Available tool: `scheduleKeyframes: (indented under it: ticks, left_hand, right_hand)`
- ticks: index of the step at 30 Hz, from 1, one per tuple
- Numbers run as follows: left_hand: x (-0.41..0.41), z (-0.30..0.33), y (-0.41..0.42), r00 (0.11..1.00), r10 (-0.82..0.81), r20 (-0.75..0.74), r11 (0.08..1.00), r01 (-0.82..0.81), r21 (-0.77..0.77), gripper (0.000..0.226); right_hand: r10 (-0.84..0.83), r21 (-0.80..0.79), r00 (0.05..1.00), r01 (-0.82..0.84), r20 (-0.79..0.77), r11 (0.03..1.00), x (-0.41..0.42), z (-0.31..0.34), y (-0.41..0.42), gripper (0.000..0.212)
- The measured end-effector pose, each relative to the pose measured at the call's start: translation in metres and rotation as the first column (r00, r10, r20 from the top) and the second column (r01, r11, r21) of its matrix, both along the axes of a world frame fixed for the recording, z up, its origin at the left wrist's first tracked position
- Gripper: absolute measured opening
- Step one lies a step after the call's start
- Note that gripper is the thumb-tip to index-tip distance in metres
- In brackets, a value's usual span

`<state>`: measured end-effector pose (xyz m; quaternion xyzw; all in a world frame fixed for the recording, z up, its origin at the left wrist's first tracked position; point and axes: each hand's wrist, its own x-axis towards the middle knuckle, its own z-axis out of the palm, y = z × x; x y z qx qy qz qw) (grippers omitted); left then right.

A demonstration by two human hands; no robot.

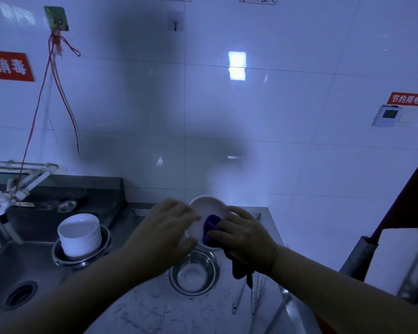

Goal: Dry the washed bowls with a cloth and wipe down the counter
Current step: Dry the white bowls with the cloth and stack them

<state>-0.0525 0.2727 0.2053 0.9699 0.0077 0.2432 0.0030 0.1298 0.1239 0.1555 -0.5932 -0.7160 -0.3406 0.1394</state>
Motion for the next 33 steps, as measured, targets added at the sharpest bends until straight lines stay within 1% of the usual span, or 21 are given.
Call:
scheduleKeyframes:
  ticks: [2,3,6,8,10,11,12,13,14,15,16,17,18,20,21,23,25,28,29,30,33]
  left_hand:
    - [-0.001,-0.004,-0.007,0.993,-0.101,-0.067,0.959,0.115,0.258,0.043]
    - [0.001,-0.006,-0.009,0.985,-0.128,-0.111,0.942,0.156,0.296,0.042]
    - [0.006,-0.008,-0.009,0.973,-0.171,-0.156,0.934,0.210,0.288,0.034]
    - [0.006,-0.005,-0.007,0.977,-0.136,-0.163,0.948,0.177,0.265,0.025]
    - [0.001,0.000,-0.001,0.977,-0.093,-0.192,0.994,0.103,0.044,0.010]
    - [-0.003,-0.002,0.002,0.981,-0.079,-0.179,0.991,0.058,-0.120,0.007]
    - [-0.007,-0.003,0.004,0.986,-0.063,-0.157,0.951,0.011,-0.310,0.006]
    - [-0.009,-0.003,0.005,0.989,-0.046,-0.137,0.857,-0.032,-0.514,0.004]
    - [-0.010,-0.004,0.005,0.993,-0.039,-0.109,0.706,-0.050,-0.706,0.004]
    - [-0.010,-0.005,0.001,0.997,-0.032,-0.075,0.520,-0.048,-0.853,0.007]
    - [-0.009,-0.007,-0.003,0.999,-0.025,-0.043,0.329,-0.032,-0.944,0.011]
    - [-0.007,-0.010,-0.007,1.000,-0.014,-0.007,0.177,-0.005,-0.984,0.012]
    - [-0.004,-0.013,-0.012,1.000,-0.004,0.022,0.069,0.023,-0.997,0.011]
    - [0.002,-0.012,-0.022,0.997,-0.014,0.080,-0.102,0.078,-0.992,0.019]
    - [0.005,-0.011,-0.025,0.994,-0.019,0.103,-0.157,0.099,-0.983,0.023]
    - [0.011,-0.006,-0.029,0.988,-0.023,0.155,-0.202,0.148,-0.968,0.022]
    - [0.014,-0.001,-0.033,0.977,-0.049,0.205,-0.218,0.190,-0.957,0.020]
    - [0.016,0.001,-0.038,0.973,-0.080,0.216,-0.132,0.204,-0.970,0.023]
    - [0.017,0.001,-0.038,0.975,-0.089,0.202,-0.099,0.193,-0.976,0.023]
    - [0.017,0.000,-0.038,0.977,-0.102,0.189,-0.070,0.182,-0.981,0.023]
    - [0.016,-0.001,-0.038,0.971,-0.113,0.210,-0.050,0.206,-0.977,0.025]
  right_hand:
    - [-0.018,0.028,0.999,0.019,-0.035,0.999,-0.002,-0.003,0.000,0.023]
    - [-0.024,0.032,0.998,0.026,-0.055,0.999,-0.005,-0.003,0.000,0.021]
    - [-0.019,0.018,0.991,0.021,-0.130,1.000,-0.012,-0.002,0.000,0.025]
    - [0.008,0.019,0.981,-0.004,-0.192,1.000,-0.014,0.002,-0.004,0.036]
    - [0.033,0.064,0.963,-0.017,-0.266,0.998,-0.012,0.005,-0.010,0.049]
    - [0.038,0.114,0.951,-0.003,-0.308,0.993,-0.011,0.007,-0.013,0.053]
    - [0.042,0.178,0.934,0.023,-0.354,0.984,-0.010,0.009,-0.015,0.055]
    - [0.048,0.249,0.914,0.058,-0.402,0.967,-0.010,0.011,-0.017,0.054]
    - [0.054,0.310,0.891,0.099,-0.451,0.945,-0.011,0.013,-0.018,0.053]
    - [0.058,0.351,0.865,0.140,-0.498,0.926,-0.013,0.015,-0.017,0.052]
    - [0.062,0.369,0.836,0.173,-0.545,0.913,-0.018,0.017,-0.015,0.052]
    - [0.072,0.372,0.808,0.188,-0.585,0.909,-0.024,0.020,-0.012,0.052]
    - [0.083,0.360,0.781,0.188,-0.619,0.914,-0.030,0.023,-0.008,0.055]
    - [0.105,0.342,0.738,0.178,-0.666,0.923,-0.045,0.027,0.000,0.069]
    - [0.121,0.353,0.718,0.182,-0.685,0.918,-0.051,0.027,0.003,0.074]
    - [0.143,0.399,0.709,0.209,-0.691,0.893,-0.062,0.025,0.008,0.072]
    - [0.141,0.440,0.731,0.235,-0.668,0.867,-0.071,0.020,0.012,0.056]
    - [0.130,0.458,0.715,0.287,-0.687,0.841,-0.076,0.024,0.016,0.033]
    - [0.139,0.447,0.674,0.309,-0.726,0.840,-0.074,0.030,0.018,0.029]
    - [0.160,0.427,0.603,0.329,-0.782,0.842,-0.071,0.037,0.018,0.025]
    - [0.217,0.308,0.282,0.338,-0.935,0.889,-0.055,0.058,0.019,0.022]
